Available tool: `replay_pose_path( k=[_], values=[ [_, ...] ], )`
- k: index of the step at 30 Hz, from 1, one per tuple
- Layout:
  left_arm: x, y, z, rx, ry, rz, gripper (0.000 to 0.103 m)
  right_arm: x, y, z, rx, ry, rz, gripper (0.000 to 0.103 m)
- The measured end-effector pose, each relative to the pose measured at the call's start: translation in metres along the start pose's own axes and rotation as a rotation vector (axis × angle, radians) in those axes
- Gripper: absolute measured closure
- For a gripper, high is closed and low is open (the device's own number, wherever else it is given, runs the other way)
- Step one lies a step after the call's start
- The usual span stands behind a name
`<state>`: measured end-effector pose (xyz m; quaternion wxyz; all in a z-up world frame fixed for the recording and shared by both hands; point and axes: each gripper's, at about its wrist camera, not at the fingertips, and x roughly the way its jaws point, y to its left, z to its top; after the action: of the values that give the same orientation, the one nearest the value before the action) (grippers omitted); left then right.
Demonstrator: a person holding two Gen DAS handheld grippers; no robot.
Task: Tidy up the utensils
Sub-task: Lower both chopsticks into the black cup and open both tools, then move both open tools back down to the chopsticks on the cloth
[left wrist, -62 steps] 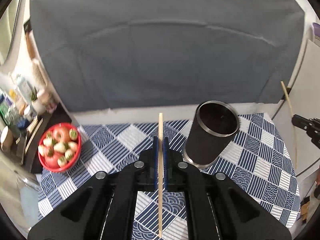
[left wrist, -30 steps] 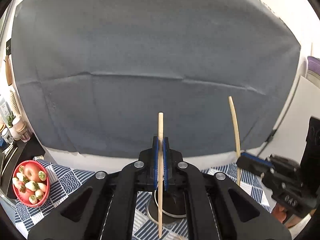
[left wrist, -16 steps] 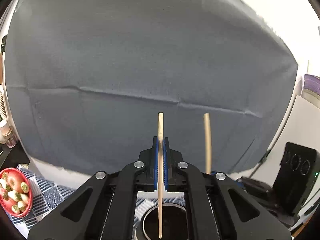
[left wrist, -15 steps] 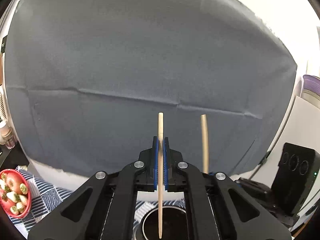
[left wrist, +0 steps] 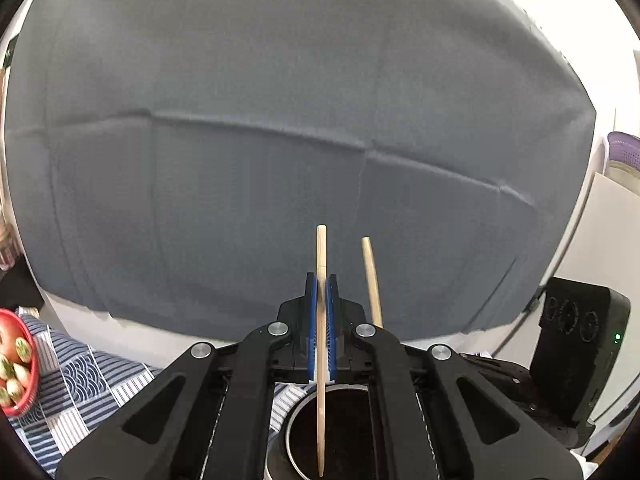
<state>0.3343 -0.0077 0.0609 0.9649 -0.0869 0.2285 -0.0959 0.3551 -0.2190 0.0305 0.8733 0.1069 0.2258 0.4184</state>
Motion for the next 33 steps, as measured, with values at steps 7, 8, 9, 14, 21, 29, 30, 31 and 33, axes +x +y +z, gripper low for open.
replay_pose_path(
  k=[7, 8, 9, 14, 21, 29, 30, 31, 33],
  values=[
    [0.002, 0.0, -0.019, 0.012, 0.059, 0.019, 0.099, 0.001, 0.007, -0.012, -0.002, 0.06, -0.017, 0.098],
    [0.003, 0.0, -0.021, 0.019, 0.066, 0.028, 0.099, 0.001, 0.008, -0.013, -0.002, 0.065, -0.019, 0.098],
    [0.003, -0.001, -0.021, 0.02, 0.07, 0.027, 0.098, 0.001, 0.01, -0.014, -0.004, 0.069, -0.022, 0.097],
    [-0.007, 0.002, -0.023, -0.016, 0.074, 0.022, 0.062, -0.005, 0.012, -0.019, -0.03, 0.09, -0.069, 0.033],
    [-0.04, 0.012, -0.02, -0.072, 0.017, 0.104, 0.02, -0.039, 0.025, -0.013, -0.067, 0.048, -0.139, 0.017],
    [-0.067, 0.017, -0.03, -0.049, 0.037, 0.206, 0.006, -0.053, 0.042, -0.017, -0.106, 0.074, -0.218, 0.016],
    [-0.069, 0.019, -0.032, -0.053, 0.045, 0.214, 0.006, -0.055, 0.043, -0.02, -0.103, 0.081, -0.224, 0.016],
    [-0.072, 0.021, -0.036, -0.059, 0.055, 0.221, 0.006, -0.062, 0.04, -0.024, -0.102, 0.085, -0.229, 0.016],
    [-0.075, 0.025, -0.043, -0.066, 0.081, 0.232, 0.006, -0.066, 0.04, -0.032, -0.1, 0.1, -0.246, 0.016]
  ],
)
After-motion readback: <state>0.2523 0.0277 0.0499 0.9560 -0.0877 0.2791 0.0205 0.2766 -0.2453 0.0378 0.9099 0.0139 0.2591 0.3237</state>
